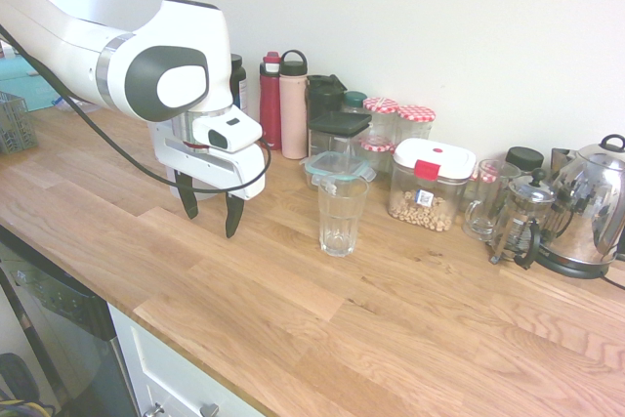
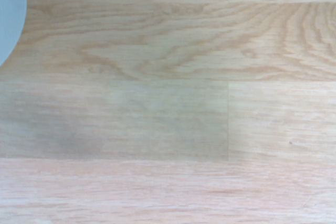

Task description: Pour me some water

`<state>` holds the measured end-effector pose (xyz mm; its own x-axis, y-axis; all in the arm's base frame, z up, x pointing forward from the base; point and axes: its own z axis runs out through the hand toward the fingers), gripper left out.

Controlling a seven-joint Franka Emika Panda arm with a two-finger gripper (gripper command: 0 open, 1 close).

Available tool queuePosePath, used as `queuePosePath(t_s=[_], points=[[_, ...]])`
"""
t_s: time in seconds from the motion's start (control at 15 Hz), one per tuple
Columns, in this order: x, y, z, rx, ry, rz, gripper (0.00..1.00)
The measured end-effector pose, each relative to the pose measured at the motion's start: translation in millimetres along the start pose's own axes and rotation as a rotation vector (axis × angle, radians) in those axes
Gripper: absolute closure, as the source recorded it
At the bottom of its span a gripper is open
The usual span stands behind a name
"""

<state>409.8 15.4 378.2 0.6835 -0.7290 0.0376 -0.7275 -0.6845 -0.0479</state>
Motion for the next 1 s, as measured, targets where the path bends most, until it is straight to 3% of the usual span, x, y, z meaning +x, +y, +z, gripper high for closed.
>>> queuePosePath(t_s=[0.4,0.73,1.0], points=[[-18.5,0.4,-22.7,0.056,0.025,-0.070,0.00],[-79.6,18.0,-71.5,0.160,0.091,-0.190,0.00],[-121.0,-3.3,-111.8,0.294,0.196,-0.216,0.00]])
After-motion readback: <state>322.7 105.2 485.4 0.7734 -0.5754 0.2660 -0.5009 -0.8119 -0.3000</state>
